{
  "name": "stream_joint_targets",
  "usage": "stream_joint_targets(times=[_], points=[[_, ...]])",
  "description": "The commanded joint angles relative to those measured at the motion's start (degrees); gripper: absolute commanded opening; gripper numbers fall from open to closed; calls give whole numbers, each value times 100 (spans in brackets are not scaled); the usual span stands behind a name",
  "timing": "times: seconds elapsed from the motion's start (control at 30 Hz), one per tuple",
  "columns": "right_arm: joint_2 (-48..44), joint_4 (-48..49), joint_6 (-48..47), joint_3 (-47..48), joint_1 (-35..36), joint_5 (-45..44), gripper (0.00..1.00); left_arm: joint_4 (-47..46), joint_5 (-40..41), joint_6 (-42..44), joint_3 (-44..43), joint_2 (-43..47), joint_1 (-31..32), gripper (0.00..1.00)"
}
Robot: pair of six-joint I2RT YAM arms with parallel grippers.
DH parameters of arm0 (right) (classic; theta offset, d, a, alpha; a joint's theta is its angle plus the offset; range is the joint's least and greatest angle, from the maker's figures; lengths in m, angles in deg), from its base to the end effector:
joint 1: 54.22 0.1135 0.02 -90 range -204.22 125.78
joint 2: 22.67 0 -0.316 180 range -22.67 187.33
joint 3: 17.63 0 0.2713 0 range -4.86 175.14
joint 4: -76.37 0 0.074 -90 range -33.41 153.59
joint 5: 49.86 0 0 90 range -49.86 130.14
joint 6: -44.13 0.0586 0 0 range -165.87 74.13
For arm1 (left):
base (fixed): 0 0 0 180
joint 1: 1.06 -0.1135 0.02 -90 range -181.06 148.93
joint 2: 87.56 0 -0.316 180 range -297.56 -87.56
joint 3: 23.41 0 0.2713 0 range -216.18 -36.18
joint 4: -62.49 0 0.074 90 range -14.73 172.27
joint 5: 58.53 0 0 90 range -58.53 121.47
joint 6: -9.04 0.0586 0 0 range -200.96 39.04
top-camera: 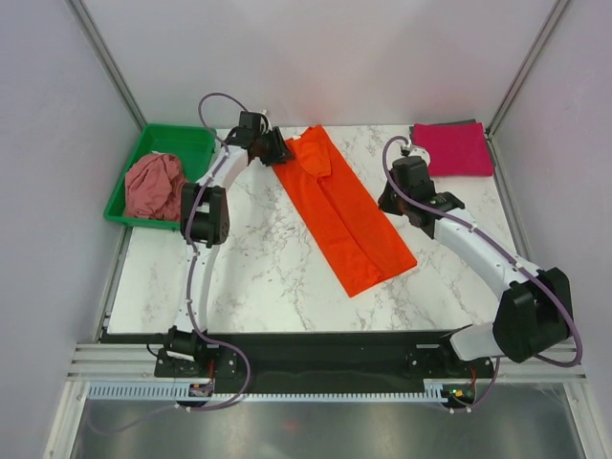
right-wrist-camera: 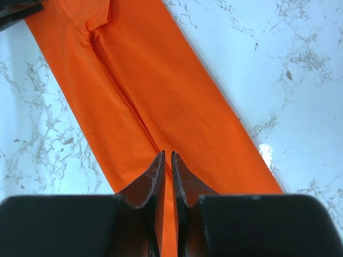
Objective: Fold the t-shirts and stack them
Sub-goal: Fold the tshirt
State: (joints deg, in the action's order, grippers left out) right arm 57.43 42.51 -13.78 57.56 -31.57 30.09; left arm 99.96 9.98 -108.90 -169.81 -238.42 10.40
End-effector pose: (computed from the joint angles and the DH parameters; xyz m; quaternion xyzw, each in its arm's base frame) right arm 0.3165 0.1210 0.3191 0.1117 0.8921 0.1278 0.4188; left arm 0.6446 -0.1526 0.1604 -0.0534 0.8989 -0.2952 0.3193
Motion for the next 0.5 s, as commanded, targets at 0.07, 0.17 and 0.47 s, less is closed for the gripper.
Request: stream_joint_targets(times=[0.07,0.17,0.47], points=[[-20,-18,-327,342,-7,-94,17,-157,-768,-36,107,838,-22,47],[-327,-106,-327,351,-7,-33,17,-218,-856,17,941,1760,75,47],[-1224,-563,-239,350,-24,266,17,-526,-321,140,4096,4440,1329,37]])
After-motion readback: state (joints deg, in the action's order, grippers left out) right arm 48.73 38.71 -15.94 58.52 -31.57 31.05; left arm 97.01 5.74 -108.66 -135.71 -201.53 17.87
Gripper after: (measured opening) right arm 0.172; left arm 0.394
